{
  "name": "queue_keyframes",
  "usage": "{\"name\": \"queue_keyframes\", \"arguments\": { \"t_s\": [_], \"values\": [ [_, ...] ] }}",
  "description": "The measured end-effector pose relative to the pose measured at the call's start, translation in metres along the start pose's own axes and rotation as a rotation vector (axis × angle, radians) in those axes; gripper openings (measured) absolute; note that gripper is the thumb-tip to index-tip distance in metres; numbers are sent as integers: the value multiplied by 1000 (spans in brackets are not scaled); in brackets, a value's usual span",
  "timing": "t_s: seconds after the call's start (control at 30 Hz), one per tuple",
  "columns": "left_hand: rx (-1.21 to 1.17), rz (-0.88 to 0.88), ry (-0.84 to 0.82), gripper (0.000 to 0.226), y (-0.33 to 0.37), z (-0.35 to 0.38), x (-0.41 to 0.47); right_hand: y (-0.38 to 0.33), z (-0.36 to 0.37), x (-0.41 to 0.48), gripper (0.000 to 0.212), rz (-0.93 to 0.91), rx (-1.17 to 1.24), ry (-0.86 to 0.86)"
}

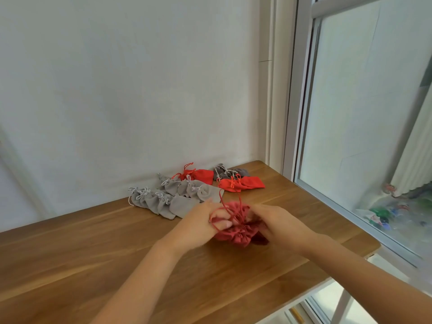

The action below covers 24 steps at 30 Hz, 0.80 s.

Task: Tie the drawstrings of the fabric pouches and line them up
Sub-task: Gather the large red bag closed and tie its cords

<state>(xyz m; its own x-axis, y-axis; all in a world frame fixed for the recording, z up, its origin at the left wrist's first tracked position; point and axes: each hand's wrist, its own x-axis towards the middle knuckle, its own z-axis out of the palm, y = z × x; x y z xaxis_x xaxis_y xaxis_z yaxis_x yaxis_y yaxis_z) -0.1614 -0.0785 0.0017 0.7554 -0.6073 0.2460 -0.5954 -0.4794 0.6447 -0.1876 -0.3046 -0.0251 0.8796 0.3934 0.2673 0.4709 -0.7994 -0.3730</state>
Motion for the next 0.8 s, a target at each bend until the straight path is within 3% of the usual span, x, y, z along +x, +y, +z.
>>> {"name": "queue_keyframes", "arguments": {
  "t_s": [0.1,0.17,0.3,0.37,0.53,0.67,0.8],
  "values": [
    [-58,-10,-175,14,0,13,-11,8,4,-4,22,51,-146,-102],
    [-54,-52,-280,20,-1,24,-19,12,9,-9,25,55,-114,-150],
    [33,-106,-412,33,0,34,-28,14,19,-26,73,94,266,-220],
    [45,-107,-385,35,1,36,-29,14,21,-30,76,93,369,-242],
    [-205,-213,-265,33,-3,34,-35,12,10,-34,31,78,761,-198],
    [-503,-325,-129,22,-8,31,-38,10,1,-36,50,72,972,-342],
    [-889,-417,134,16,-7,29,-33,12,4,-30,45,42,1029,-360]
  ]
}}
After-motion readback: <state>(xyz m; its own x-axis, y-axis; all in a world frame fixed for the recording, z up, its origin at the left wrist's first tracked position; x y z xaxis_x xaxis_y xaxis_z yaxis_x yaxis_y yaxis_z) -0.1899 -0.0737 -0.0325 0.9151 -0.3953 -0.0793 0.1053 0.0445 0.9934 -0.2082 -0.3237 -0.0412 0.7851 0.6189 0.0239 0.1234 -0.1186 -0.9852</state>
